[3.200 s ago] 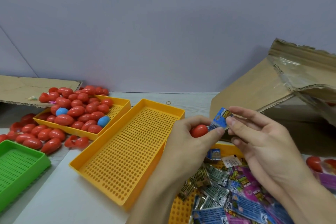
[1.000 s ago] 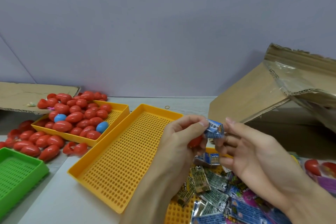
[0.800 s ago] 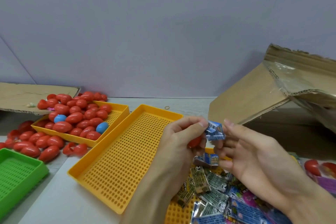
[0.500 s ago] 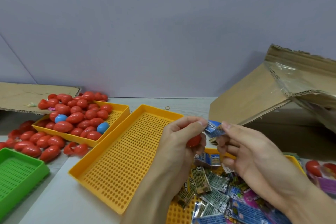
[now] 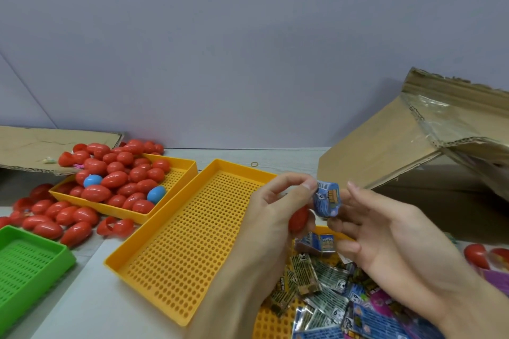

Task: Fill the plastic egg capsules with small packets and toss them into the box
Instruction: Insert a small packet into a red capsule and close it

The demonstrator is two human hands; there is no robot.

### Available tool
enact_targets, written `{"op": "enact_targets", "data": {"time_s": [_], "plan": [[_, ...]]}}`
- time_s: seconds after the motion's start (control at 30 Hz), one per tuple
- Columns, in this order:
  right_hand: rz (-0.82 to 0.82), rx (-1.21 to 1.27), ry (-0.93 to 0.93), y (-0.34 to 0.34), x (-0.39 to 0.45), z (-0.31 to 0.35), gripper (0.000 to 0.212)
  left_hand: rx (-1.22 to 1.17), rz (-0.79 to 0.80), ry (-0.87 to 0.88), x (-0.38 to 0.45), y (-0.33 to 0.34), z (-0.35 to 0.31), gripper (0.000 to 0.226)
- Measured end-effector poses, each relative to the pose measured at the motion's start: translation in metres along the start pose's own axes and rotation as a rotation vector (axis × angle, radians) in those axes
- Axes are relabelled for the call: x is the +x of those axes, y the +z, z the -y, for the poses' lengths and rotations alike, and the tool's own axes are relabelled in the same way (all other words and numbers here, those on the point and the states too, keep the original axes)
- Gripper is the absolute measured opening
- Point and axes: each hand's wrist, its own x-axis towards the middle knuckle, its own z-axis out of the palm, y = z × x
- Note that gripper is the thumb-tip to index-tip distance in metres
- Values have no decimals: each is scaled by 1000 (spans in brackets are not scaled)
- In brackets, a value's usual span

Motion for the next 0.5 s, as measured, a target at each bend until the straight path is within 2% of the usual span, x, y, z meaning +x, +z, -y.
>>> {"op": "enact_targets", "data": {"time_s": [0.07,0.23,0.33,0.5], "plan": [[13,-12,7,0,-1,1,31,6,21,-15,0,0,0,8],[21,-111,13,-1,-2,2,51,20,72,-59,0,2,0,10],[15,-116,22,2,-5,4,30,7,105,-78,-1,2,0,9],[32,-97,2,5,-8,5,22,7,83,-100,0,3,1,9]]}}
